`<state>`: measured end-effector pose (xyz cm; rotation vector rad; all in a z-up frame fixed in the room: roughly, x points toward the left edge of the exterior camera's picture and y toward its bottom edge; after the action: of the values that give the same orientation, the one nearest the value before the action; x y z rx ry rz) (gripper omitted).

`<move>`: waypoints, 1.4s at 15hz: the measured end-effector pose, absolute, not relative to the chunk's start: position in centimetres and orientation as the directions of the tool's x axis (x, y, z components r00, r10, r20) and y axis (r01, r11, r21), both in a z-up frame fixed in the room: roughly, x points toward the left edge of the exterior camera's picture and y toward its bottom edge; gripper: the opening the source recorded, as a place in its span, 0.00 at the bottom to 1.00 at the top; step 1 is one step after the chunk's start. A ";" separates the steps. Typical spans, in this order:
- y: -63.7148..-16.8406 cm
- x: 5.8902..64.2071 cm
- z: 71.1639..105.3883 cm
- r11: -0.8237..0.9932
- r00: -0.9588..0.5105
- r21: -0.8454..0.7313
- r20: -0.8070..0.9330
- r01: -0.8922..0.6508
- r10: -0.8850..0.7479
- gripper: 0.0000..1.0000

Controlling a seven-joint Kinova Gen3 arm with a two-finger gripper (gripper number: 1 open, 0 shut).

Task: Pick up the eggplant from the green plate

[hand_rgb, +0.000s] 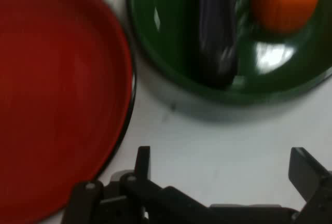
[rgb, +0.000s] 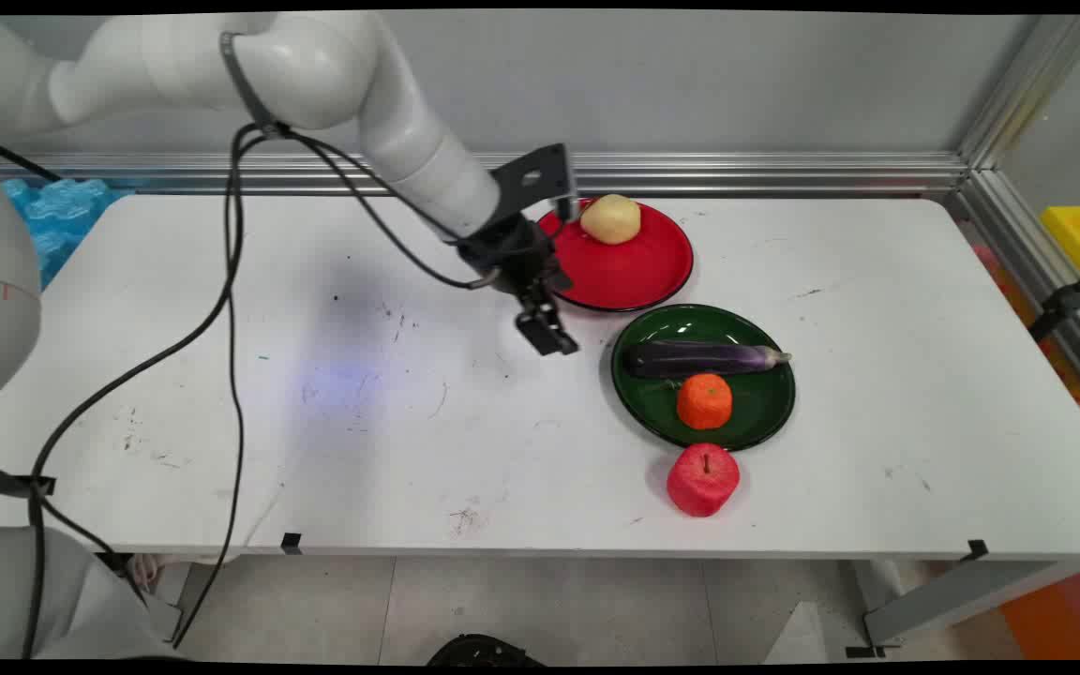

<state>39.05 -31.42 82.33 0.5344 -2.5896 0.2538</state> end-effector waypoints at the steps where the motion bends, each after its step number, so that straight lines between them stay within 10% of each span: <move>1: -31.6 38.2 82.4 0.907 -0.801 -0.077 0.503 -0.414 -0.323 1.00; 21: -35.8 30.1 75.2 0.900 -0.740 -0.104 0.613 -0.423 -0.277 1.00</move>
<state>30.05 -35.77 75.16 0.5003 -2.4466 0.3152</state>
